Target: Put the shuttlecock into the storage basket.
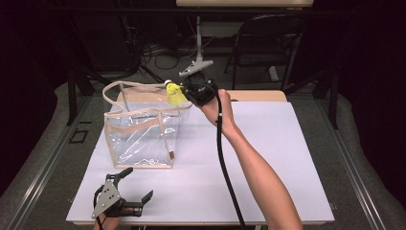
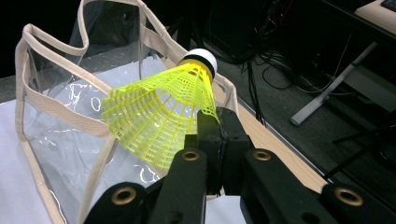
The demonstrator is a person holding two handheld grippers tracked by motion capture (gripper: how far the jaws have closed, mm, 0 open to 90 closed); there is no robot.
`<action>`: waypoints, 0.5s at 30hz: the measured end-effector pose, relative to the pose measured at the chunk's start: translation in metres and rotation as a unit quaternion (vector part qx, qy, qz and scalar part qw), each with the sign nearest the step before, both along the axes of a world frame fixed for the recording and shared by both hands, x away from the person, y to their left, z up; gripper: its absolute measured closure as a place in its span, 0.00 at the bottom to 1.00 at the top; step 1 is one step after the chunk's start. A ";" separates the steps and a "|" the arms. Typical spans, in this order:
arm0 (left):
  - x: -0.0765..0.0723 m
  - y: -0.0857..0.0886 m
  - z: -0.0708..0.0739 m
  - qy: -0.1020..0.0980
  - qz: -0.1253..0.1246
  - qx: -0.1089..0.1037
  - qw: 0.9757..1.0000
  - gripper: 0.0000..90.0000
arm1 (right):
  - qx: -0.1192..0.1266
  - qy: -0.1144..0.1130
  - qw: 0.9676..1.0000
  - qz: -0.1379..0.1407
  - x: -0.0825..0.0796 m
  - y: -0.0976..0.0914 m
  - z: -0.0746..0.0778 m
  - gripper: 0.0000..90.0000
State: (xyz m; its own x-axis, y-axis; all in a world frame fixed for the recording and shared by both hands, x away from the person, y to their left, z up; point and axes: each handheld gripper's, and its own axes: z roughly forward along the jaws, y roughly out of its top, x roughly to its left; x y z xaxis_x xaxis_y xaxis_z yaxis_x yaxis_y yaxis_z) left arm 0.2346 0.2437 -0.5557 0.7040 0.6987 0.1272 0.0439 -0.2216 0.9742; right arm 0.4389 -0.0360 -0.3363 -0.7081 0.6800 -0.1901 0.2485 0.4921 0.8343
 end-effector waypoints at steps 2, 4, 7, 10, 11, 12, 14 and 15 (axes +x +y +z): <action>0.000 0.000 0.000 0.000 0.000 0.001 1.000 0.00 | 0.001 0.004 1.000 -0.003 0.002 0.001 -0.001 1.00; 0.000 0.000 0.000 0.000 0.000 0.001 1.000 0.00 | 0.000 0.004 1.000 -0.003 0.004 0.002 -0.001 1.00; 0.000 0.000 0.000 0.000 0.000 0.000 1.000 0.00 | -0.003 0.005 1.000 -0.003 0.006 0.004 -0.002 1.00; 0.000 0.000 0.000 0.000 0.000 0.000 1.000 0.00 | -0.004 0.006 1.000 -0.003 0.007 0.006 -0.004 1.00; 0.000 0.000 0.000 0.000 0.000 0.001 1.000 0.00 | -0.003 0.007 1.000 -0.004 0.008 0.007 -0.004 1.00; 0.000 0.000 0.000 0.000 0.000 0.001 1.000 0.00 | -0.005 0.007 1.000 -0.004 0.009 0.007 -0.004 1.00; 0.000 0.000 0.000 0.000 0.000 0.001 1.000 0.00 | -0.005 0.010 1.000 -0.005 0.010 0.008 -0.005 0.99; 0.000 0.000 0.000 0.000 0.000 0.001 1.000 0.00 | -0.005 0.010 1.000 -0.007 0.011 0.009 -0.005 0.99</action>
